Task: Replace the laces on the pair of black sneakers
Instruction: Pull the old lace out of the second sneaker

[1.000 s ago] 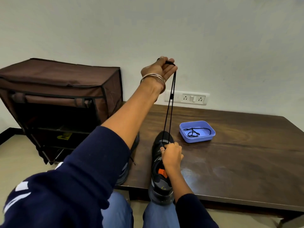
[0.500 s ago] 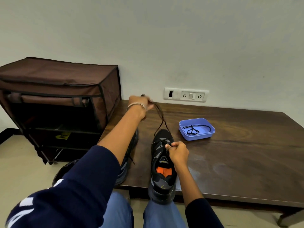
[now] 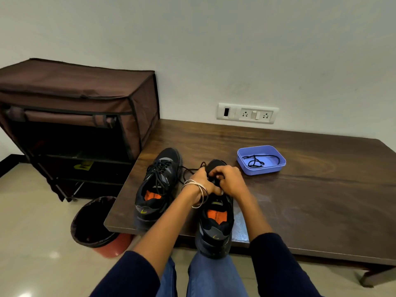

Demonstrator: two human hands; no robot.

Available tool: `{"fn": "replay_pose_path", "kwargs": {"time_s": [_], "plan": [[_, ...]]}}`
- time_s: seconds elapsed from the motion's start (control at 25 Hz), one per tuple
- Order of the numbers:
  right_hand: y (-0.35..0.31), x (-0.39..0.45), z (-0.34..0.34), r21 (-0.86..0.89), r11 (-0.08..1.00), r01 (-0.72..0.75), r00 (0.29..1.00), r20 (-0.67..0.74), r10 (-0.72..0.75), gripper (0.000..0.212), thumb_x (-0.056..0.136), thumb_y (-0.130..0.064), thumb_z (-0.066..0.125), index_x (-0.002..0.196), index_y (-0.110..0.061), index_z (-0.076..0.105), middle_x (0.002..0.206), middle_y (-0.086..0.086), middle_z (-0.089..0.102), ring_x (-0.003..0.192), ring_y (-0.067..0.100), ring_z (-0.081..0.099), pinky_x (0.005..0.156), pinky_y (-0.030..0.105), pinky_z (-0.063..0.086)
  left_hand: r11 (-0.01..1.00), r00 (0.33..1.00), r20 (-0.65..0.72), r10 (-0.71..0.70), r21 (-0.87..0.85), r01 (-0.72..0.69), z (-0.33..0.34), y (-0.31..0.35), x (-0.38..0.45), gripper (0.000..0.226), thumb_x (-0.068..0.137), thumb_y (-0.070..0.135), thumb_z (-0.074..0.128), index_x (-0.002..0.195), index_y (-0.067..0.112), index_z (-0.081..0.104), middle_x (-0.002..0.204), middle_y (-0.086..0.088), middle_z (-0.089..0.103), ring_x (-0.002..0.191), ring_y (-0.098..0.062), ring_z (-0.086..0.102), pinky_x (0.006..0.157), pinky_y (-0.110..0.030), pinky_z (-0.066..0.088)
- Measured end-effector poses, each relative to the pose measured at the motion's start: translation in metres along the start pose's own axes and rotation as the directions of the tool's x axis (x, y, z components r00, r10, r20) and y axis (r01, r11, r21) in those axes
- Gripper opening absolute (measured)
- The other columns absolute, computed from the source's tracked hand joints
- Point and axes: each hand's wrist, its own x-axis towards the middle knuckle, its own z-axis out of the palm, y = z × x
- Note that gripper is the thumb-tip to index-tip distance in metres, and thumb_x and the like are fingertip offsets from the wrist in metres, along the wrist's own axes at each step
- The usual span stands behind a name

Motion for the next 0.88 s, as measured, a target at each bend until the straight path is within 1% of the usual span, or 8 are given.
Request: {"fn": "replay_pose_path", "kwargs": {"time_s": [0.08,0.16,0.28,0.4,0.6,0.72,0.8,0.88], "plan": [[0.006,0.002,0.001,-0.187,0.982,-0.029,0.999,0.033,0.035,0.048,0.080,0.007,0.053,0.110,-0.027,0.070,0.101,-0.003,0.069,0.107,0.019,0.060,0.093,0.039,0.041,0.997,0.999,-0.035,0.015,-0.079,-0.018,0.005,-0.008,-0.002,0.113,0.064,0.013,0.086,0.152,0.015,0.014,0.131,-0.006,0.053,0.119,-0.024,0.053,0.095,-0.033,0.046],[0.008,0.002,0.002,-0.257,0.963,-0.074,0.997,0.007,0.079,0.040,0.089,-0.003,0.055,0.122,-0.024,0.065,0.108,0.004,0.066,0.117,0.025,0.052,0.091,0.040,0.038,0.991,0.996,-0.080,0.046,-0.119,-0.056,0.007,-0.015,0.000,0.120,0.069,0.016,0.083,0.154,0.017,-0.003,0.133,-0.002,0.052,0.121,-0.022,0.050,0.099,-0.033,0.043],[0.010,0.004,0.003,-0.300,0.950,-0.093,0.996,-0.027,0.089,0.031,0.095,-0.017,0.057,0.125,-0.023,0.063,0.122,0.006,0.063,0.120,0.028,0.047,0.092,0.047,0.039,0.991,0.977,-0.192,0.096,-0.069,-0.112,0.018,-0.021,-0.006,0.109,0.078,0.021,0.073,0.153,0.014,-0.005,0.133,-0.001,0.055,0.119,-0.021,0.052,0.096,-0.029,0.042],[0.004,0.007,0.004,-0.443,0.894,-0.068,0.998,-0.015,0.069,0.027,0.095,-0.018,0.055,0.119,-0.022,0.065,0.122,0.005,0.057,0.116,0.028,0.047,0.092,0.050,0.038,0.980,0.948,-0.299,0.109,-0.129,-0.153,0.029,-0.027,-0.009,0.104,0.081,0.025,0.069,0.153,0.011,-0.004,0.132,-0.001,0.056,0.122,-0.021,0.051,0.101,-0.030,0.040],[0.001,0.012,0.015,-0.553,0.832,-0.047,0.994,-0.109,-0.017,0.020,0.095,-0.017,0.050,0.107,-0.018,0.065,0.114,0.003,0.060,0.108,0.025,0.054,0.088,0.042,0.037,0.973,0.941,-0.316,0.117,-0.151,-0.172,0.032,-0.030,-0.007,0.109,0.070,0.041,0.062,0.153,0.011,-0.003,0.131,0.002,0.056,0.124,-0.025,0.047,0.106,-0.040,0.037],[0.008,0.009,0.020,-0.468,0.880,-0.087,0.984,-0.180,0.002,0.020,0.091,-0.014,0.054,0.110,-0.010,0.055,0.113,0.007,0.061,0.106,0.027,0.059,0.082,0.039,0.041,0.977,0.940,-0.307,0.145,-0.106,-0.185,0.036,-0.033,-0.004,0.110,0.065,0.046,0.053,0.153,0.011,-0.003,0.136,0.001,0.052,0.130,-0.028,0.040,0.110,-0.043,0.032],[0.010,0.007,0.022,-0.222,0.961,-0.166,0.956,-0.274,0.102,0.016,0.088,-0.005,0.053,0.104,-0.007,0.052,0.103,0.010,0.064,0.097,0.031,0.061,0.072,0.036,0.038,0.978,0.941,-0.297,0.160,-0.085,-0.193,0.036,-0.033,-0.002,0.108,0.066,0.046,0.051,0.153,0.010,-0.003,0.139,0.000,0.049,0.134,-0.030,0.037,0.111,-0.045,0.030],[0.005,0.005,0.025,-0.010,0.963,-0.270,0.906,-0.340,0.251,0.011,0.091,-0.003,0.049,0.101,-0.005,0.053,0.097,0.012,0.065,0.094,0.032,0.060,0.071,0.032,0.035,0.977,0.941,-0.296,0.165,-0.081,-0.197,0.037,-0.034,0.000,0.105,0.070,0.043,0.053,0.153,0.009,-0.003,0.138,-0.001,0.049,0.134,-0.030,0.037,0.111,-0.045,0.030]]}}
